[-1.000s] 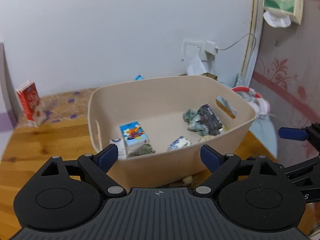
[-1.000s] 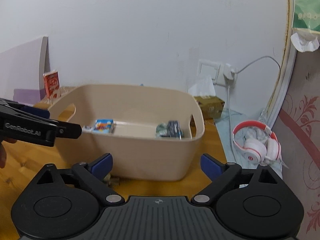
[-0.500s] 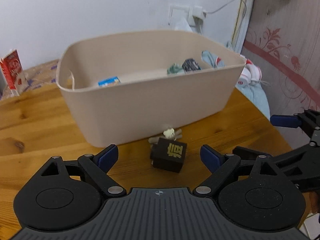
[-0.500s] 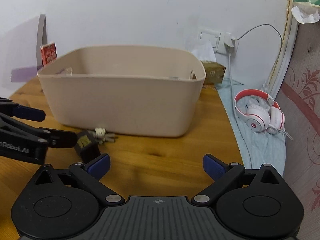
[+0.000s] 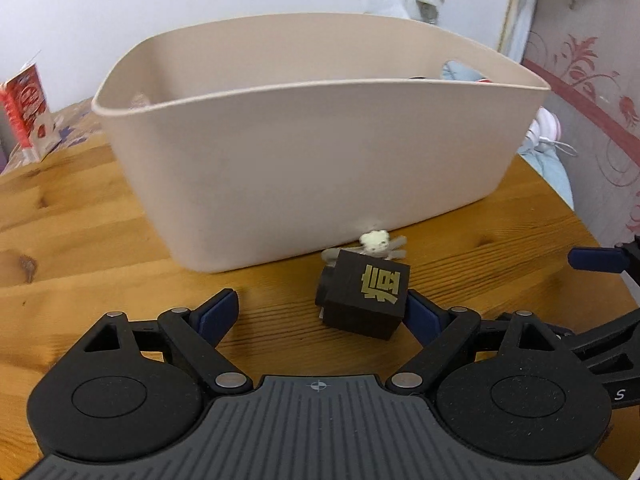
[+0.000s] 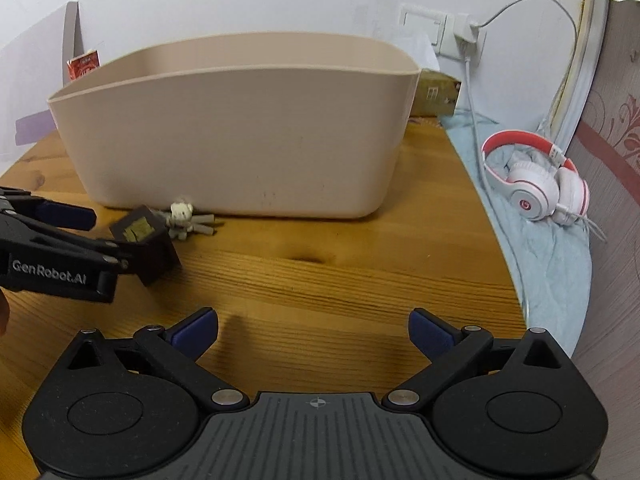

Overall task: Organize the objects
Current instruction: 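Grasp the black cube box with left tool while right tool grasps the bear keychain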

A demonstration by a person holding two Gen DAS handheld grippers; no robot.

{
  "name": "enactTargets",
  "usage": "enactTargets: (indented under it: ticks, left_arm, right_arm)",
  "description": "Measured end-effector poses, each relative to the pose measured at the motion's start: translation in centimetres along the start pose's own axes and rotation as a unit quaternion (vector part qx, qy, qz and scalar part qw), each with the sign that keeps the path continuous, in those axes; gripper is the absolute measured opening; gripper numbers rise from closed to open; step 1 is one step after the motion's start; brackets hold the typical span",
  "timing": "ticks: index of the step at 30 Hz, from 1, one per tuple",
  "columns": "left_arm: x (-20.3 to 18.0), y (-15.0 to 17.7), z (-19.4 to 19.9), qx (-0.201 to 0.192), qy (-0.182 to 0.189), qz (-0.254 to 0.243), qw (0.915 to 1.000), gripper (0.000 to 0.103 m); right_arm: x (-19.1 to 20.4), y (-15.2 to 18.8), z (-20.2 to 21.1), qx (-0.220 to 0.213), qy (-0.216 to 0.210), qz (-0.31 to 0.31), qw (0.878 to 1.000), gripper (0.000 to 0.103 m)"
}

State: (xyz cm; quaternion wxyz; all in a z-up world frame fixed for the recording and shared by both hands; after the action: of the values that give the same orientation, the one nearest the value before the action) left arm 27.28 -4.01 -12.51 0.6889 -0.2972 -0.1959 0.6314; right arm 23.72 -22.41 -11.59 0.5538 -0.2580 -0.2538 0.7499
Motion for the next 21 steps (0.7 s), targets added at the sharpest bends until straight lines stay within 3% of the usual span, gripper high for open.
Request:
enactTargets:
  ticks: [21]
  left_arm:
    - [5.3,0.1,-0.1,-0.018,-0.046,0.045,0.9977,0.088]
  right_arm:
    - [3.6,-1.5,-2.0,-0.008,-0.040,0.040,0.998,0.103]
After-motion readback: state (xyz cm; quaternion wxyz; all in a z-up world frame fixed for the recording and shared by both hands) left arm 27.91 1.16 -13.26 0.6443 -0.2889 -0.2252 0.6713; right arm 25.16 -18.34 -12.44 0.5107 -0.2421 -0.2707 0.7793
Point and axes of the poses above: each gripper's, at about its wrist camera, not at the fingertips, and z roughly against the way its jaws point, x to its left, y to its underside, the point moved 8 cm from there along -z, roughly the way its jaws point, and after that the axes turned 6 degrees about z, right-handed, at the moved point
